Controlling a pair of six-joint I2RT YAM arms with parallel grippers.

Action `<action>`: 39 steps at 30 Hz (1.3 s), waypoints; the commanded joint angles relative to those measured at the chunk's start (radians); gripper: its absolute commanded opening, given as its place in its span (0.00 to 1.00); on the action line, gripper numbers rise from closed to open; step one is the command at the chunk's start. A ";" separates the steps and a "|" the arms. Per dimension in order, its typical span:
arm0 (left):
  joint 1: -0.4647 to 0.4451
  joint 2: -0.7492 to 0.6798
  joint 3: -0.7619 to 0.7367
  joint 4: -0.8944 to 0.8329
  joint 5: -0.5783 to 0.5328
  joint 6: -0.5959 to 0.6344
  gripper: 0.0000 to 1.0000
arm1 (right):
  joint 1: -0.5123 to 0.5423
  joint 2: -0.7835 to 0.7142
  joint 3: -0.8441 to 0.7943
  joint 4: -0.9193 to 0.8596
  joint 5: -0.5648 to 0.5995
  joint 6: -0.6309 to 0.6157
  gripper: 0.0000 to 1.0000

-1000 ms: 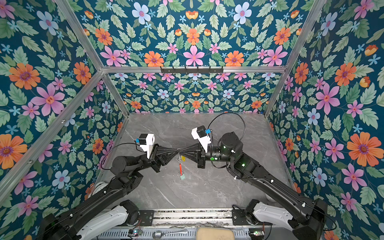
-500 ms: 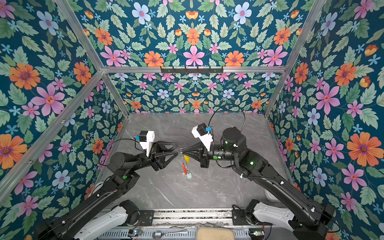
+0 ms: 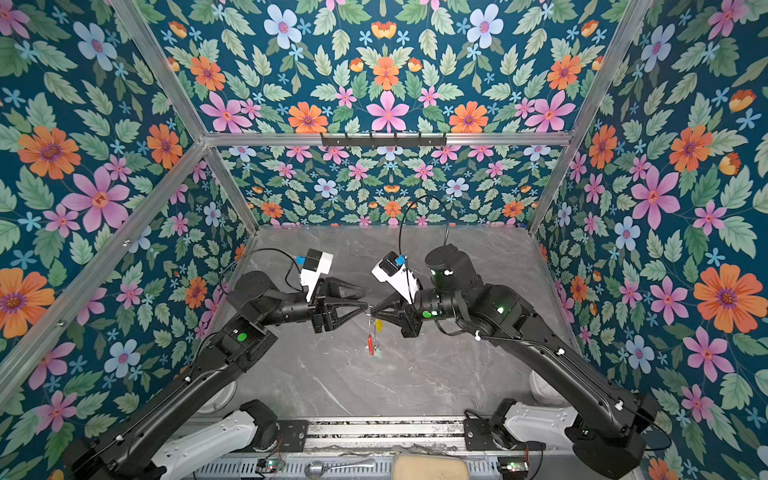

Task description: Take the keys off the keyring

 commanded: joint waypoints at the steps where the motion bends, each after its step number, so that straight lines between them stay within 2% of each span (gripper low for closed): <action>1: 0.001 0.013 0.025 -0.063 0.069 0.038 0.41 | 0.006 0.003 0.010 0.005 0.040 -0.012 0.00; 8: 0.001 0.020 0.034 -0.076 0.108 0.044 0.23 | 0.013 0.018 0.021 0.007 0.105 -0.017 0.00; 12: 0.001 0.023 0.034 -0.070 0.122 0.036 0.23 | 0.015 0.023 0.022 0.011 0.154 -0.012 0.00; 16: 0.000 0.023 0.034 -0.058 0.124 0.035 0.18 | 0.017 0.026 0.023 0.015 0.182 -0.004 0.00; 18: 0.001 0.023 0.029 -0.044 0.122 0.033 0.13 | 0.019 0.028 0.023 0.021 0.182 0.003 0.00; 21: 0.001 0.021 0.018 -0.010 0.112 0.024 0.00 | 0.024 0.032 0.024 0.029 0.183 0.006 0.00; 25: 0.001 0.010 -0.013 0.066 0.083 -0.001 0.00 | 0.025 0.017 0.002 0.067 0.179 0.008 0.00; 29: 0.001 -0.011 -0.047 0.135 0.051 -0.015 0.00 | 0.026 -0.040 -0.065 0.162 0.151 0.007 0.33; 31: 0.001 -0.025 -0.065 0.167 0.033 -0.017 0.00 | 0.027 -0.090 -0.126 0.246 0.130 0.007 0.41; 34: 0.000 -0.040 -0.096 0.230 0.023 -0.030 0.00 | 0.027 -0.177 -0.242 0.411 0.135 0.026 0.48; 39: 0.001 -0.064 -0.142 0.348 0.013 -0.073 0.00 | 0.026 -0.251 -0.368 0.563 0.164 0.043 0.50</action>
